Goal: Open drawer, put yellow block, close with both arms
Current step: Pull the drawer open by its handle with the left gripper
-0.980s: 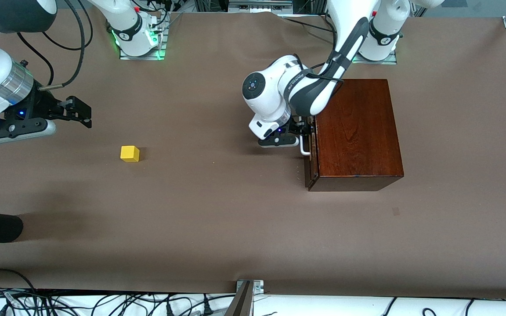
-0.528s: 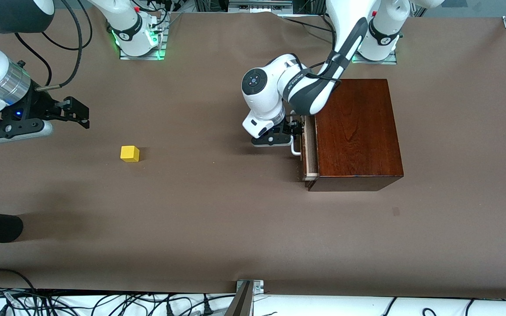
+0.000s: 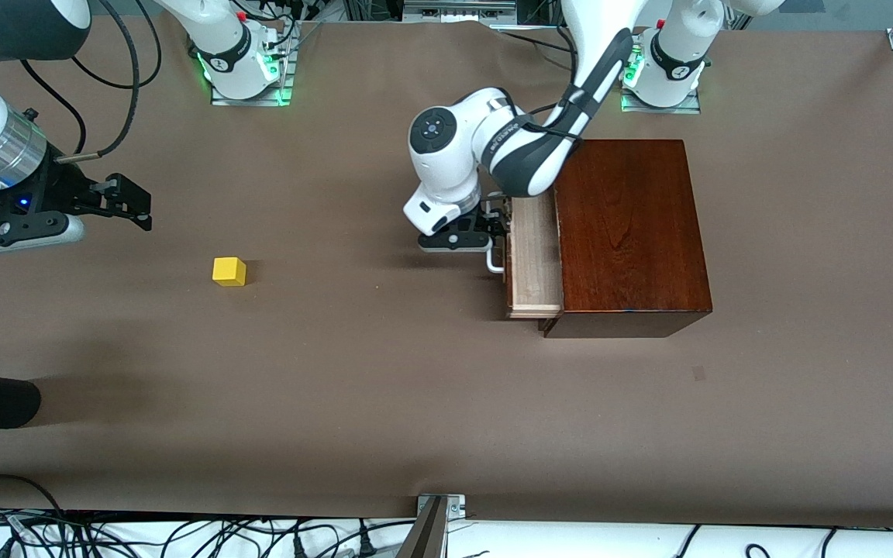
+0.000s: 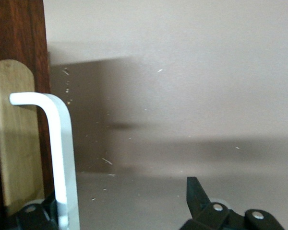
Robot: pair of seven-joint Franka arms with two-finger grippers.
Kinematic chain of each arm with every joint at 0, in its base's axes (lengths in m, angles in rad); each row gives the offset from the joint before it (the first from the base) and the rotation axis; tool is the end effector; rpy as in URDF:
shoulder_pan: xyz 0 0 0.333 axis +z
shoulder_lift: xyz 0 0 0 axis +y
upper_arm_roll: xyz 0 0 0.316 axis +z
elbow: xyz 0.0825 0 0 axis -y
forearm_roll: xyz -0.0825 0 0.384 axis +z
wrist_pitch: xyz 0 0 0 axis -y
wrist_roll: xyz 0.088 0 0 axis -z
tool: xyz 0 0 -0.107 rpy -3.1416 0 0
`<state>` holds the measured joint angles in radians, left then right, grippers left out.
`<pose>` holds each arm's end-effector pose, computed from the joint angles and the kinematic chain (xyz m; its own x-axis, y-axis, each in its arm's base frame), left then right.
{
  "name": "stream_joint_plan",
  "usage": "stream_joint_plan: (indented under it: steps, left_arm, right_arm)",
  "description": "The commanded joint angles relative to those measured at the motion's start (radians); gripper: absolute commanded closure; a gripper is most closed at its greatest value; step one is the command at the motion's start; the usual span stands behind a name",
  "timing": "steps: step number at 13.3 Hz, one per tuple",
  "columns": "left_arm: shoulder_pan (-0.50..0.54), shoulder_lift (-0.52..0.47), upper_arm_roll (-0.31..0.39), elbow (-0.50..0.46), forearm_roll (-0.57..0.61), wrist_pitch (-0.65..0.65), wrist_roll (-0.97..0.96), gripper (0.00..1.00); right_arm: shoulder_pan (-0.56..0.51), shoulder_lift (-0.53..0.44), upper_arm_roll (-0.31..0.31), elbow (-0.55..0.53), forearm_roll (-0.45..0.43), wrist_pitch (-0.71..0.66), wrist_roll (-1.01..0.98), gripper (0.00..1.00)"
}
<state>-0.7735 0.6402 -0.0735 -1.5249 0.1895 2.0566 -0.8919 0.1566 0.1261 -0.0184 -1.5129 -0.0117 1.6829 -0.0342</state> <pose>0.4739 -0.5095 0.2759 0.9989 -0.0419 0.0189 -0.0384 -0.9869 -0.1565 0.5972 0.0826 0.5892 0.9840 0.1729 0.0434 0.1724 -0.9849 0.0155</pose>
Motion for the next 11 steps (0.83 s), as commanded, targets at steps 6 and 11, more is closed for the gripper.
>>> stream_joint_plan:
  steps: [6,11]
  left_arm:
    - [-0.043,0.121,-0.02,0.15,-0.088,0.079,-0.04,0.0]
    - [-0.066,0.17,-0.015,0.187,-0.079,0.079,-0.11,0.0]
  right_arm:
    - [-0.006,0.01,0.001,0.022,-0.013,0.015,0.002,0.0]
    - [-0.008,0.012,0.0,0.02,-0.007,0.014,0.004,0.0]
